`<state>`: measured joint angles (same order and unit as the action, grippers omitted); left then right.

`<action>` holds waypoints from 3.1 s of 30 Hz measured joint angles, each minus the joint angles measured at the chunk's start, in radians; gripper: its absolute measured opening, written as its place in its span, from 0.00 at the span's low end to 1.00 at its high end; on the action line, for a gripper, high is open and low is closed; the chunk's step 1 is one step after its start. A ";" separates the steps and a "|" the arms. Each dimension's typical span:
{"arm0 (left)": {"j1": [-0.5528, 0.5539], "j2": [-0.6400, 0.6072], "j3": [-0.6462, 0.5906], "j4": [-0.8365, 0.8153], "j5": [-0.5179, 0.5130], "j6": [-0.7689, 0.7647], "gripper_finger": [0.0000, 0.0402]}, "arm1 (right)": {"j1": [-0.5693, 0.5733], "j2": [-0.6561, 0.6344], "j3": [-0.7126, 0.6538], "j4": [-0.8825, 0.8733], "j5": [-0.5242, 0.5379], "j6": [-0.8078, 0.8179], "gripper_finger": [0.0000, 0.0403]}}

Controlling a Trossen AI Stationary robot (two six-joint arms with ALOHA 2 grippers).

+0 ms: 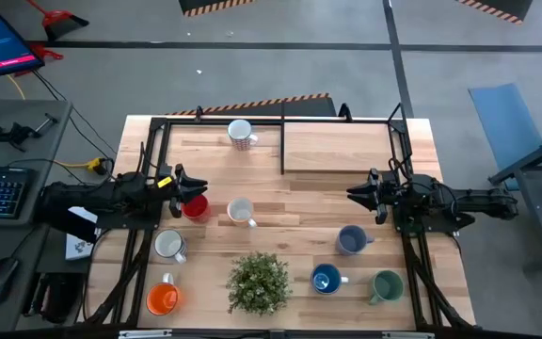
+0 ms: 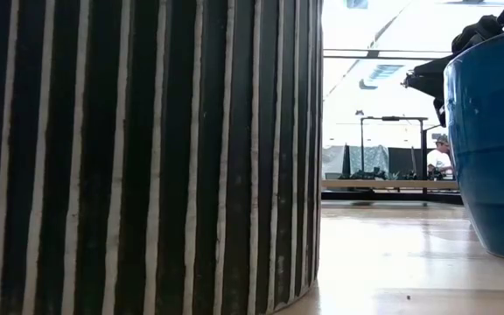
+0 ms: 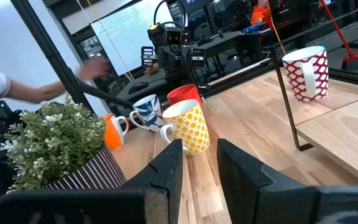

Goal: Place coffee mugs

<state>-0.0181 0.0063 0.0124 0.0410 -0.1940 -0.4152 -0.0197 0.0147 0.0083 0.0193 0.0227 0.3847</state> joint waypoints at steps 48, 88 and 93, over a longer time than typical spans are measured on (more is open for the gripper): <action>0.000 0.000 0.000 0.099 -0.113 -0.236 0.24 | 0.000 0.000 0.000 0.118 0.140 0.114 0.21; 0.000 0.000 0.000 0.164 -0.232 -0.078 0.24 | 0.000 0.789 0.990 -0.996 0.209 0.045 0.21; 0.000 0.000 0.000 0.164 -0.232 -0.078 0.24 | 0.000 0.863 0.990 -1.029 0.201 0.026 0.21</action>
<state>-0.0181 0.0063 0.0120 0.2054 -0.4260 -0.4934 -0.0193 0.8781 0.9981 -1.0096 0.2242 0.4112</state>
